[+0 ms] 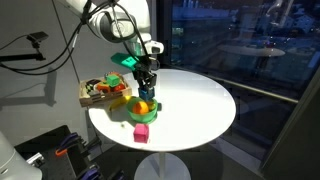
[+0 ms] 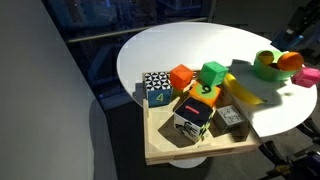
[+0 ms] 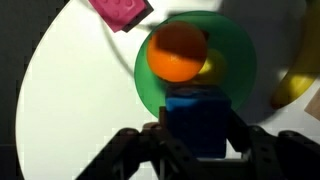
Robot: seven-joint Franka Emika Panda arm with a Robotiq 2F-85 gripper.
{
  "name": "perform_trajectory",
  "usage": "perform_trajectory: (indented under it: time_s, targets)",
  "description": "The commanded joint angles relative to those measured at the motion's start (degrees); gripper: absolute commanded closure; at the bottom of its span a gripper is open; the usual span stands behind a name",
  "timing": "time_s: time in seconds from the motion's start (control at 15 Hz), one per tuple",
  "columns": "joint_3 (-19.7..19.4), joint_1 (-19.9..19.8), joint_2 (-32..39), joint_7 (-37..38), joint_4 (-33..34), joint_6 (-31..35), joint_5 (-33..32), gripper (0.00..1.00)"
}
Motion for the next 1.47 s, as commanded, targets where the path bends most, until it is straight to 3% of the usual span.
perform_trajectory:
  time_s: [0.0, 0.53, 0.6, 0.67, 0.87, 1.4]
  targets:
    - [0.30, 1.12, -3.13, -4.15, -3.90, 1.17, 1.82, 0.69]
    - [0.86, 3.02, -3.46, -5.91, -7.08, 3.93, 1.72, 0.69]
    - [0.85, 3.02, -3.41, -5.75, -7.20, 4.26, 1.62, 0.19]
    - [0.83, 3.00, -3.34, -5.63, -7.18, 4.36, 1.63, 0.18]
    - [0.65, 2.73, -3.01, -4.83, -6.72, 4.26, 1.56, 0.00]
    - [-0.66, 1.01, -3.65, -2.88, -5.41, 1.54, 0.42, 0.00]
